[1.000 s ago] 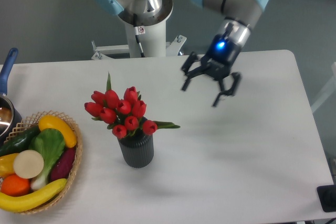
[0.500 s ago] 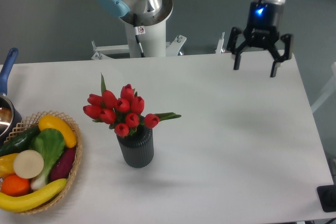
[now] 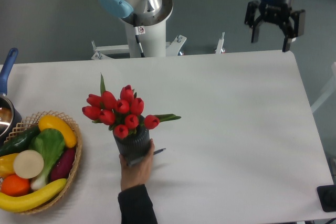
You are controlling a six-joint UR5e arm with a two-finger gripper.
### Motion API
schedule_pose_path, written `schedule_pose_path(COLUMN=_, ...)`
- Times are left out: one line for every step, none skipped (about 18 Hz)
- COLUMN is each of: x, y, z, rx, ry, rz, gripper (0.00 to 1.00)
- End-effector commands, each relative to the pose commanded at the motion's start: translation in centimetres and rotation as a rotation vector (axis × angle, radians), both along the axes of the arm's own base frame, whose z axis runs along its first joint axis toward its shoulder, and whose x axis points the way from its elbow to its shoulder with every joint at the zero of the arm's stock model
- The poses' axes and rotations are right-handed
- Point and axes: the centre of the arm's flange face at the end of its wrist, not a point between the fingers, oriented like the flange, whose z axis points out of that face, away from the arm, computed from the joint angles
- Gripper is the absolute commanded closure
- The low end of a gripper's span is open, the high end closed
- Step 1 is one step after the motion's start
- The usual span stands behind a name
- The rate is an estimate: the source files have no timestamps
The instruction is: Insert the flowers into the vase
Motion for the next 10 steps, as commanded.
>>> schedule_pose_path(x=0.06, y=-0.07, z=-0.04, rx=0.0, ry=-0.003, rz=0.001, gripper=0.0)
schedule_pose_path(x=0.1, y=-0.14, z=0.03, rx=0.0, ry=-0.006, rz=0.003, gripper=0.0)
schedule_pose_path(x=0.15, y=-0.35, z=0.08, rx=0.0, ry=-0.006, rz=0.008, gripper=0.0)
schedule_pose_path(x=0.13, y=-0.42, z=0.08, rx=0.0, ry=-0.006, rz=0.009, gripper=0.0)
schedule_pose_path(x=0.13, y=-0.43, z=0.08, rx=0.0, ry=-0.006, rz=0.008, gripper=0.0)
schedule_pose_path(x=0.15, y=-0.35, z=0.08, rx=0.0, ry=-0.006, rz=0.008, gripper=0.0)
schedule_pose_path(x=0.17, y=-0.35, z=0.0, rx=0.0, ry=-0.008, rz=0.008, gripper=0.0)
schedule_pose_path(x=0.15, y=-0.42, z=0.0, rx=0.0, ry=-0.008, rz=0.009, gripper=0.0)
schedule_pose_path(x=0.15, y=-0.42, z=0.0, rx=0.0, ry=-0.007, rz=0.008, gripper=0.0)
schedule_pose_path(x=0.15, y=-0.42, z=0.0, rx=0.0, ry=-0.008, rz=0.009, gripper=0.0)
